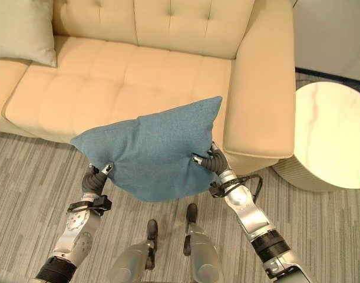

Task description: Pick up all the scattered cushions and arrange them neatly on the sofa.

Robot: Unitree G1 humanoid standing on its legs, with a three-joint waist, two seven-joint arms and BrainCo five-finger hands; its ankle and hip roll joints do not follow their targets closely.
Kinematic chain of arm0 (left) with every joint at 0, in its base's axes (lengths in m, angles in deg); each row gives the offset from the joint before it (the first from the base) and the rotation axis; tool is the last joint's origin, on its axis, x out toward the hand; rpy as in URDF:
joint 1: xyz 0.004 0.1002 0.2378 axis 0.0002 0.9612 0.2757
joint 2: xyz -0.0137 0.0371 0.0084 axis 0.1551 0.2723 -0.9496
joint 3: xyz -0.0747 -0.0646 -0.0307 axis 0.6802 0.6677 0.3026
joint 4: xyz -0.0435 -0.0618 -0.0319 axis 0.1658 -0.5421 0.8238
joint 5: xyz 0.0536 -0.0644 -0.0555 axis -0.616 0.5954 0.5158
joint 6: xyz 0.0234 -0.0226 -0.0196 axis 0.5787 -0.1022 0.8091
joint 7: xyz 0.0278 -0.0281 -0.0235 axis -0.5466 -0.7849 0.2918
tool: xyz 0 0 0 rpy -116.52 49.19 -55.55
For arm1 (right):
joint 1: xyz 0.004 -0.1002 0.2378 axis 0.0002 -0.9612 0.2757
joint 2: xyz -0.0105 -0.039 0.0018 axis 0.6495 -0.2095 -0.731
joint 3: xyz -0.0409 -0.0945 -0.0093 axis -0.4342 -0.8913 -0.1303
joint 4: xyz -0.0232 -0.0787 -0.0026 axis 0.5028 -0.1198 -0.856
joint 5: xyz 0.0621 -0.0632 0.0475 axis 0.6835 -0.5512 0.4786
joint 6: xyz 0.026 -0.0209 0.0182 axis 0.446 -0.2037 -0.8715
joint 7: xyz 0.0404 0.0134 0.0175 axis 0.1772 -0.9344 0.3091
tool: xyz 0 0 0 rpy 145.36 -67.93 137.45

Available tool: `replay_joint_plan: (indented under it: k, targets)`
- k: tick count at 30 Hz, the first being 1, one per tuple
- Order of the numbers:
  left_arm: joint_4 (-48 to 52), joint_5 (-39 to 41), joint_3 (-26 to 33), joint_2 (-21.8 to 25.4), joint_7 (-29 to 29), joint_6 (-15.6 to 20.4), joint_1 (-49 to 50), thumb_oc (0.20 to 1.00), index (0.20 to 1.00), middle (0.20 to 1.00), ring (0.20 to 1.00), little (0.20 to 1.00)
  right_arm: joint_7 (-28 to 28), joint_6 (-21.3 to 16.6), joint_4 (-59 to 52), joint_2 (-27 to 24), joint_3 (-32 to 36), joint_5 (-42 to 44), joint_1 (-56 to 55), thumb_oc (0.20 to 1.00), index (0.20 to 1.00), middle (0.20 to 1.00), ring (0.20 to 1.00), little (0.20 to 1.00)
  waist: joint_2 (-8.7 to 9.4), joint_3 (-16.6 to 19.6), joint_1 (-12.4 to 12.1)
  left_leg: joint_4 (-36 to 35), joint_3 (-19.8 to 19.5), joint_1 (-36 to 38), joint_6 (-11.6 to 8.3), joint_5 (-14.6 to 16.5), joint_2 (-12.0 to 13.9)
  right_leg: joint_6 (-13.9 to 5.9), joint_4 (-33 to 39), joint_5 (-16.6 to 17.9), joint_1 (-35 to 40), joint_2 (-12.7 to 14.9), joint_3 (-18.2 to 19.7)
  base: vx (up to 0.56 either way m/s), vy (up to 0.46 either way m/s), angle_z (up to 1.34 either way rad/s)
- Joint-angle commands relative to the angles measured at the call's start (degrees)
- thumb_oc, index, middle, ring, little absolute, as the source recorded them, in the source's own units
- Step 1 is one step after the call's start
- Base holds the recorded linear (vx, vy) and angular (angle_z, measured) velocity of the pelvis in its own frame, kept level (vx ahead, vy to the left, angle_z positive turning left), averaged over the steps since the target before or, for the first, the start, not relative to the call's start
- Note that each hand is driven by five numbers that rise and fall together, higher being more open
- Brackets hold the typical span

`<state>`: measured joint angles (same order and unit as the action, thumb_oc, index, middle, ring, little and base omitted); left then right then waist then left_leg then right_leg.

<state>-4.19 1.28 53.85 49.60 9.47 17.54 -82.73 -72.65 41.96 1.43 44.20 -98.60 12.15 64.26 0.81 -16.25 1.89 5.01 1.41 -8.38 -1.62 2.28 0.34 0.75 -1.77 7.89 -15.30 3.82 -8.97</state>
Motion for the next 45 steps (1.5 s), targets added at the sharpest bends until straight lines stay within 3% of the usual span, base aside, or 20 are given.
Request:
replay_joint_plan:
  k: [1,5,7,8,10,12,14,16,20,24,25,28,29,30,32,37,40,41,44,45]
  targets:
    - [8.33,-2.67,0.53,2.33,3.06,3.39,-0.22,0.2,0.2,0.2,0.2,0.2,-1.62,-4.51,-3.45,2.61,0.5,0.88,1.45,0.2,0.2,0.2,0.2,0.2,2.0,5.3,-1.79,1.65,-4.65,-1.65,-1.15,-0.74,0.35,-8.42,-4.24,-8.45,6.01,4.82,1.95,0.15,0.199,-0.02]
    - [9.16,-2.17,1.33,2.28,2.82,3.03,0.86,0.2,0.2,0.2,0.2,0.2,-2.49,-3.91,-3.4,3.19,-0.79,-0.03,1.76,0.2,0.2,0.2,0.2,0.2,2.09,6.34,-2.7,1.76,-5.04,1.38,0.45,1.01,-1.32,-9.59,-6.74,-8.44,7.27,6.03,2.9,0.06,0.169,-0.04]
    - [9.52,-2.27,0.97,2.83,2.76,2.93,0.78,0.2,0.2,0.2,0.2,0.2,-2.89,-3.65,-3.42,3.49,-1.57,-0.43,2.2,0.2,0.2,0.2,0.2,0.2,1.91,6.25,-2.56,1.32,-5.51,2.87,2.1,1.07,-2.56,-10.98,-14.0,-5.21,5.35,6.99,5.39,0.0,0.28,-0.07]
    - [9.46,-3.42,0.75,3.56,2.67,2.92,0.85,0.2,0.2,0.2,0.2,0.2,-3.13,-3.51,-3.22,3.78,-2.0,-0.87,2.58,0.2,0.2,0.2,0.2,0.2,1.52,5.96,-2.75,0.98,-5.52,3.63,2.92,1.22,-2.75,-10.61,-17.75,-5.32,4.0,6.9,6.26,0.01,0.233,-0.13]
    - [9.9,-4.01,1.2,3.51,2.71,2.87,1.77,0.2,0.2,0.2,0.2,0.2,-3.28,-3.68,-3.35,4.0,-1.81,-0.83,1.95,0.2,0.2,0.2,0.2,0.2,1.34,6.26,-2.82,0.93,-5.86,4.13,3.19,1.61,-2.9,-10.17,-18.17,-5.91,3.5,5.82,6.89,0.05,0.096,-0.09]
    - [9.77,-3.99,1.49,3.25,3.22,2.76,2.44,0.2,0.2,0.2,0.2,0.2,-3.67,-3.8,-3.3,3.74,-1.57,-0.79,1.41,0.2,0.2,0.2,0.2,0.2,1.43,6.93,-2.46,0.53,-6.88,4.63,3.16,1.72,-3.16,-9.17,-15.39,-8.5,3.45,2.29,8.71,0.09,0.016,0.02]
    - [8.73,-3.88,1.05,2.65,3.36,2.84,1.97,0.2,0.2,0.2,0.2,0.2,-3.52,-4.11,-2.42,3.26,-1.85,0.57,1.72,0.2,0.2,0.2,0.2,0.2,2.64,7.66,-2.29,-0.13,-7.9,5.24,2.77,1.94,-4.06,-7.93,-6.31,-8.17,4.54,-1.14,9.46,0.18,-0.061,0.12]
    - [7.96,-3.39,0.65,2.24,3.13,2.57,1.12,0.2,0.2,0.2,0.2,0.2,-3.49,-3.99,-2.44,3.05,-1.61,1.29,1.06,0.2,0.2,0.2,0.2,0.2,3.13,8.01,-1.87,0.21,-8.89,5.41,2.21,2.02,-4.42,-7.02,-4.98,-8.12,4.7,-2.9,11.11,0.19,-0.088,0.4]
    - [6.99,-3.02,-0.84,0.85,4.21,2.15,-0.1,0.2,0.2,0.2,0.2,0.2,-3.48,-3.95,-3.92,1.77,0.32,1.4,-1.71,0.2,0.2,0.2,0.2,0.2,3.62,8.39,-0.47,2.04,-10.11,4.46,-0.94,1.99,-3.31,-5.58,-4.39,-9.35,6.67,-3.22,10.08,0.14,-0.151,0.58]
    - [6.17,-1.79,-2.14,0.22,5.6,1.66,-0.91,0.2,0.2,0.2,0.2,0.2,-2.94,-4.08,-4.73,0.87,1.95,2.87,-3.22,0.2,0.2,0.2,0.2,0.2,4.34,7.49,0.9,13.0,-7.71,0.37,-3.97,-0.69,-1.63,-4.06,-2.87,-9.86,10.17,-2.41,6.07,0.14,-0.162,0.92]
    - [6.28,-1.49,-2.54,0.31,5.66,1.42,-0.91,0.2,0.2,0.2,0.2,0.2,-2.74,-4.03,-4.97,0.9,2.17,3.4,-3.7,0.2,0.2,0.2,0.2,0.2,4.63,6.72,0.69,15.1,-5.93,-1.53,-3.9,-2.05,-0.46,-3.64,-2.53,-10.36,11.43,-1.94,5.04,0.12,-0.112,0.53]
    - [5.84,-1.82,-2.77,0.57,5.68,1.16,-0.94,0.2,0.2,0.2,0.2,0.2,-2.37,-3.86,-4.36,1.28,2.32,3.34,-3.47,0.2,0.2,0.2,0.2,0.2,5.09,7.04,0.19,8.65,-3.45,-3.23,-2.37,-0.96,-0.21,-4.0,-0.93,-10.66,12.83,-1.81,4.85,0.18,-0.058,0.22]
    - [5.73,-1.97,-2.78,0.65,5.45,1.12,-0.96,0.2,0.2,0.2,0.2,0.2,-2.13,-3.85,-4.1,1.46,2.27,3.27,-3.39,0.2,0.2,0.2,0.2,0.2,5.09,7.33,-0.05,6.27,-2.7,-4.19,-2.02,-2.03,-0.19,-4.16,-0.75,-10.78,13.17,-1.96,4.98,0.22,0.018,0.15]
    - [5.54,-2.41,-2.55,0.74,5.01,1.15,-1.02,0.2,0.2,0.2,0.2,0.2,-1.88,-3.96,-3.75,2.0,2.26,3.22,-3.18,0.2,0.2,0.2,0.2,0.2,4.77,7.69,-0.73,3.5,-1.79,-6.82,-2.02,-5.16,-0.37,-4.18,-0.28,-11.34,14.53,-2.68,5.62,0.28,0.037,0.18]
    - [5.81,-2.61,-2.21,0.74,4.73,1.17,-0.91,0.2,0.2,0.2,0.2,0.2,-1.71,-3.88,-3.49,2.6,2.21,3.15,-3.08,0.2,0.2,0.2,0.2,0.2,4.49,7.7,-1.48,2.61,-1.5,-8.21,-2.44,-7.3,-0.62,-4.14,-0.07,-11.87,15.73,-3.21,6.78,0.26,0.094,0.11]
    - [7.19,-2.98,-1.52,1.02,4.87,1.17,-0.02,0.2,0.2,0.2,0.2,0.2,-2.07,-3.54,-3.31,3.85,2.38,1.87,-3.05,0.2,0.2,0.2,0.2,0.2,4.68,9.46,-2.05,1.45,-1.73,-3.09,-0.08,-3.96,-1.39,-6.13,-3.65,-13.53,17.16,-1.13,8.89,0.26,0.18,-0.55]
    - [7.69,-3.4,-1.59,1.42,4.34,1.14,-0.53,0.2,0.2,0.2,0.2,0.2,-2.19,-3.41,-3.18,4.97,2.06,1.51,-2.22,0.2,0.2,0.2,0.2,0.2,4.66,9.17,-2.23,1.71,-0.17,-0.45,1.91,-2.07,-2.08,-8.91,-12.86,-9.77,14.03,0.79,9.89,0.18,0.214,-0.42]
    - [7.93,-3.81,-1.77,2.47,4.04,1.38,-1.16,0.2,0.2,0.2,0.2,0.2,-2.16,-3.38,-2.93,5.28,1.62,1.23,-1.17,0.2,0.2,0.2,0.2,0.2,4.46,8.59,-1.95,1.64,0.05,0.96,2.99,-1.12,-2.36,-10.01,-18.02,-6.82,11.78,1.47,10.64,0.12,0.168,-0.34]
    - [8.14,-4.31,-1.7,2.37,3.37,1.38,-1.44,0.2,0.2,0.2,0.2,0.2,-2.12,-3.25,-2.81,5.96,1.4,1.09,-0.96,0.2,0.2,0.2,0.2,0.2,4.1,8.41,-1.91,1.87,0.24,1.98,3.52,0.19,-2.34,-9.29,-19.83,-6.96,9.66,1.9,9.94,0.14,0.129,-0.09]
    - [8.47,-4.44,-1.42,2.35,3.33,1.49,-1.35,0.2,0.2,0.2,0.2,0.2,-2.39,-3.18,-2.39,5.84,1.13,1.52,-0.35,0.2,0.2,0.2,0.2,0.2,3.83,8.57,-1.51,0.49,0.19,3.42,3.6,0.43,-2.21,-8.59,-17.81,-7.74,7.01,0.56,8.98,0.22,0.135,-0.18]
